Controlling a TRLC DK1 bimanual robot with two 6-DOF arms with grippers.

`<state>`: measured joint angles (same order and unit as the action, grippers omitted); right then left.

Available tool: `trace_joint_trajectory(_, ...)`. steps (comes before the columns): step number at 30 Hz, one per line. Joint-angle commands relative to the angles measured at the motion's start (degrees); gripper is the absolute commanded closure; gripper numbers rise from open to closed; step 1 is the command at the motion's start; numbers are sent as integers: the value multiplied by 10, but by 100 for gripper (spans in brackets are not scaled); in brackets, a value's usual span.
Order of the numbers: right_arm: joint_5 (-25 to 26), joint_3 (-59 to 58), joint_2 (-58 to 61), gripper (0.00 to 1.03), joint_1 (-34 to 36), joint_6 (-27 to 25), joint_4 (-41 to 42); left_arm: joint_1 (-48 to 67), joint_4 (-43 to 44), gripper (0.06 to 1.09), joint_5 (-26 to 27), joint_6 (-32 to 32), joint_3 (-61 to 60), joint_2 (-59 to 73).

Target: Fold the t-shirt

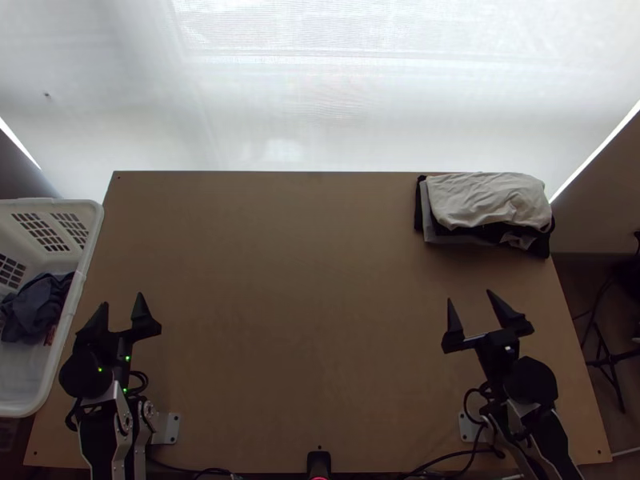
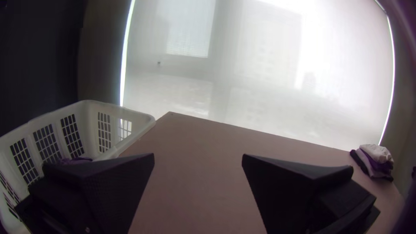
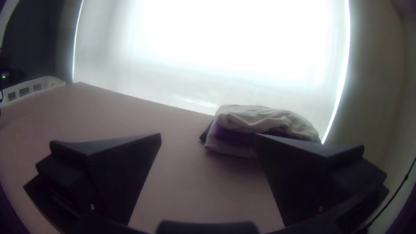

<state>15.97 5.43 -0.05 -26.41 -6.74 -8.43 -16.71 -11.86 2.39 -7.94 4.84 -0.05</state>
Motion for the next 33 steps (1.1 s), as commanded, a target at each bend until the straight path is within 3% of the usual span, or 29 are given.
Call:
trace_joint_trajectory(1, -1, 30, 1, 4, 91, -30, 40, 40, 23, 10, 2, -2, 54, 3)
trace_joint_trajectory(5, 4, 97, 45, 4, 101, -50, 61, 29, 27, 10, -1, -2, 138, 60)
trace_joint_trajectory(8, 18, 193, 165, 4, 109, -39, 53, 7, -32, 10, -1, -2, 272, 184)
trace_joint_trajectory(12, 19, 344, 303, 4, 125, -3, -28, -68, -149, 10, -1, -8, 469, 358)
trace_joint_trajectory(19, 21, 563, 495, 5, 138, 23, -202, -308, -144, 10, -2, -10, 626, 545)
trace_joint_trajectory(21, 28, 594, 515, 5, 167, -14, -230, -353, -174, 10, -3, 0, 671, 612)
trace_joint_trajectory(24, 27, 592, 480, 4, 128, -43, -245, -409, -223, 10, -2, 28, 729, 714)
trace_joint_trajectory(26, 26, 593, 459, 4, 96, -47, -240, -446, -236, 10, -2, 32, 750, 775)
trace_joint_trajectory(29, 26, 618, 460, 4, 93, -47, -254, -473, -295, 10, 1, 27, 787, 856)
trace_joint_trajectory(33, 25, 632, 492, 4, 91, -56, -277, -478, -303, 10, 0, 31, 787, 931)
